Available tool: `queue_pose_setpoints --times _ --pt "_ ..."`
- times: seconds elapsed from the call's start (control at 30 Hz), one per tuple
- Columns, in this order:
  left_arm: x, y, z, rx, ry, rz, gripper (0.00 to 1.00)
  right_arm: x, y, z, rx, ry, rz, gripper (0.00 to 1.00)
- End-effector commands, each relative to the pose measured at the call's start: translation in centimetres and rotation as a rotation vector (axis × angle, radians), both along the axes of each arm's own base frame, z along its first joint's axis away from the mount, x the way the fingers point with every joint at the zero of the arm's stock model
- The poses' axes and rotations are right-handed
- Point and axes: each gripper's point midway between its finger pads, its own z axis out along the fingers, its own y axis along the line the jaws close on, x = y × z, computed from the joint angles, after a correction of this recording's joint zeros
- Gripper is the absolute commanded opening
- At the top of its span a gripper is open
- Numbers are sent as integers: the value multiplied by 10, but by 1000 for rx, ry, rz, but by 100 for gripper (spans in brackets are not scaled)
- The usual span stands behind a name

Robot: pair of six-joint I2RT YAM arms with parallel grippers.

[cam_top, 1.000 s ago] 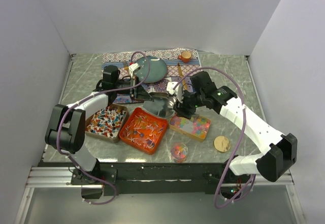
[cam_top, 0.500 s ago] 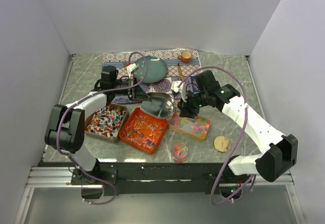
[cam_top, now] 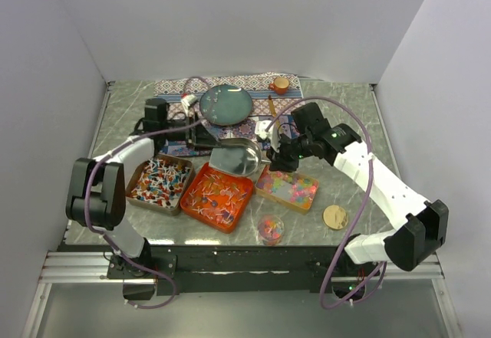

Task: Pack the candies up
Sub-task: Adjust the spatula, then scoop the fake candies from the storage box.

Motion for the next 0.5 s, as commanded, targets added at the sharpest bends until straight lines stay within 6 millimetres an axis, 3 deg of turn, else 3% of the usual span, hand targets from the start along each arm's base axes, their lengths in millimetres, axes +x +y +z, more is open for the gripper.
queue_pose_setpoints --times 0.0,0.03,0.07,0.1,0.17,0.2,0.27,0.3,0.37,0.4,0.43,0.47 --pt "63 53 38 93 -157 241 56 0 -12 15 -118 -98 126 0" --pt "84 79 41 144 -218 333 58 3 -22 7 -189 -123 160 0" --pt "91 91 49 170 -253 372 60 4 -26 8 -216 -133 176 0" --pt "98 108 58 202 -260 422 63 -1 -33 4 -254 -114 191 0" --pt "105 127 59 282 -306 491 64 4 -43 2 -346 -149 242 0" --pt "105 137 57 317 -298 528 64 -3 -51 -2 -407 -129 292 0" --pt "95 148 49 374 -262 586 64 5 -53 -3 -472 -130 311 0" --pt "85 150 32 392 -219 599 63 5 -54 -3 -498 -121 323 0" --pt "73 161 29 455 -217 682 63 13 -47 -1 -539 -135 343 0" --pt "62 164 12 477 -168 705 63 15 -42 -4 -548 -121 351 0" --pt "53 168 18 492 -184 741 63 20 -35 4 -543 -143 351 0" --pt "50 180 8 554 -155 808 63 17 -31 4 -580 -146 377 0"
